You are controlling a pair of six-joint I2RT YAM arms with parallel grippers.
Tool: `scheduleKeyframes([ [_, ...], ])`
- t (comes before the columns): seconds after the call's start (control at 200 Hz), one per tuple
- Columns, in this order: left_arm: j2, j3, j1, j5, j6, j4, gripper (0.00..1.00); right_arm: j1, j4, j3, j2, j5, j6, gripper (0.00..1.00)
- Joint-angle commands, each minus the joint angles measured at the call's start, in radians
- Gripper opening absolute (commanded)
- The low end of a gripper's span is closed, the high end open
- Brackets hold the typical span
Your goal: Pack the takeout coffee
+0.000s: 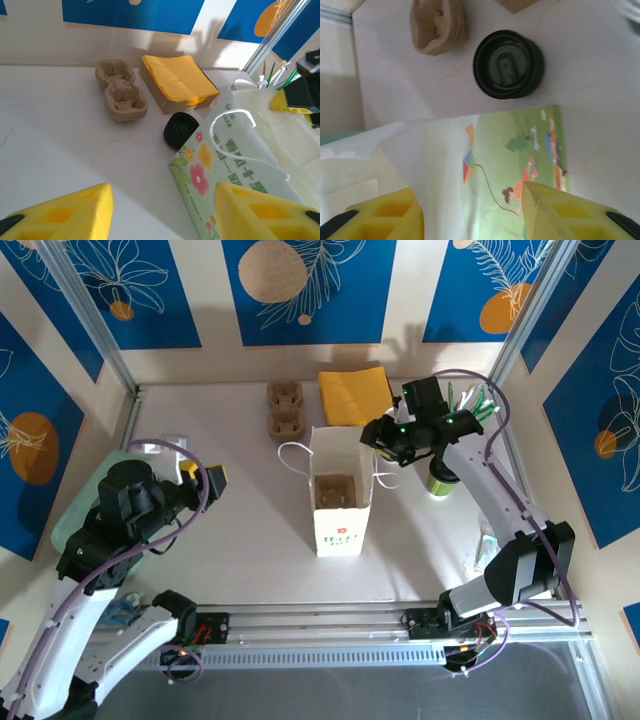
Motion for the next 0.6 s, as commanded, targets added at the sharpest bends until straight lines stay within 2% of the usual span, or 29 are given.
scheduleKeyframes([
  [0.0,0.019,-0.023,-0.005,-0.039,0.036,0.067,0.56,-0.013,-0.119,0.057,-0.082,0.134,-0.068,0.50],
  [0.165,0.054,-0.054,-0.004,-0.094,0.054,0.127,0.66,-0.037,-0.224,0.082,-0.126,0.289,-0.137,0.59],
  [0.32,0.066,-0.090,-0.005,-0.131,0.085,0.176,0.74,-0.089,-0.282,0.077,-0.157,0.330,-0.173,0.63],
  [0.525,0.080,-0.109,-0.004,-0.156,0.088,0.187,0.77,-0.163,-0.297,0.043,-0.181,0.359,-0.232,0.69],
  [0.595,0.079,-0.122,-0.004,-0.164,0.079,0.188,0.78,-0.180,-0.285,0.017,-0.176,0.383,-0.273,0.74],
])
